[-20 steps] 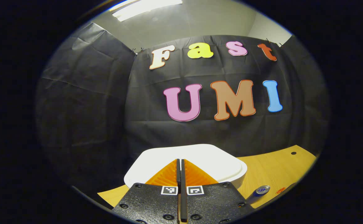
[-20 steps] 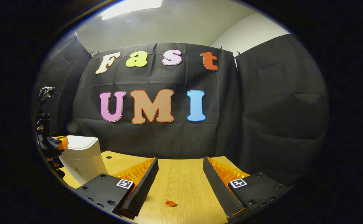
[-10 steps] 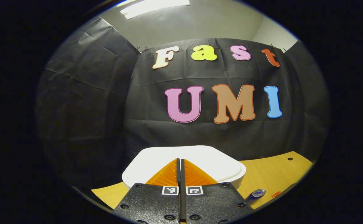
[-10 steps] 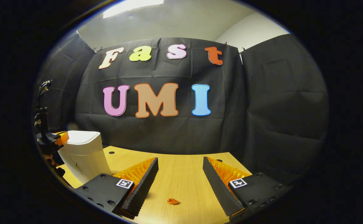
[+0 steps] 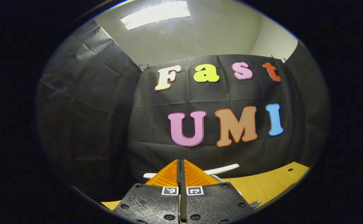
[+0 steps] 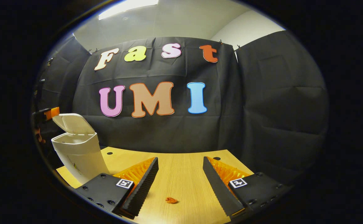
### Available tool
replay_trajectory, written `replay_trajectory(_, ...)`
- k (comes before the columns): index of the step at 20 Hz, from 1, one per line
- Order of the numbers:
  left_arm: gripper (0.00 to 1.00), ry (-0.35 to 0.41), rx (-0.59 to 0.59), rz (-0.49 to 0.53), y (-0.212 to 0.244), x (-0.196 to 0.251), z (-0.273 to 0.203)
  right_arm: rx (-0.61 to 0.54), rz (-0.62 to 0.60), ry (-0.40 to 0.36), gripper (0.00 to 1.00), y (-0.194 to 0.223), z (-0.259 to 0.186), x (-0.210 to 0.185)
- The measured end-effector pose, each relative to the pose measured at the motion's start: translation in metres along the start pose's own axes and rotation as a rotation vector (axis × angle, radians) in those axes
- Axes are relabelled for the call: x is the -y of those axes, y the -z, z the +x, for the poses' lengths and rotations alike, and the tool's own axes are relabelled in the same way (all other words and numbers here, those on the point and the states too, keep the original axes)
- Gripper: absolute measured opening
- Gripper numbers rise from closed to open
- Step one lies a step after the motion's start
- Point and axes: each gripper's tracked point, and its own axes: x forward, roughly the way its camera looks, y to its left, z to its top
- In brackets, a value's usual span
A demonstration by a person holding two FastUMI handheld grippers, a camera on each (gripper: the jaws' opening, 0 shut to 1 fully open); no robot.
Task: Press the lid of the desktop garbage bin to open it, pick up the crumpled paper on the desktop and throw it into the bin, then pick up the pop can on the desktop and drop it into the bin, and finally close the garbage bin lid.
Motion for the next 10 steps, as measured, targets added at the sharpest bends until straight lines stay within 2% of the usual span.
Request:
replay_trajectory(3, 0.0, 0.004, 0.017, -0.053, -0.014, -0.002, -0.012, -0.001, -0.003, -0.015, 0.96, 0.007, 0.003, -0.003)
replay_trajectory(7, 0.0, 0.03, 0.026, -0.022, -0.022, -0.003, -0.032, -0.049, -0.015, -0.057, 0.96, 0.034, 0.012, -0.008)
replay_trajectory(10, 0.53, 0.015, 0.017, 0.014, -0.019, -0.008, -0.046, -0.099, -0.013, -0.101, 0.96, 0.056, 0.024, -0.015)
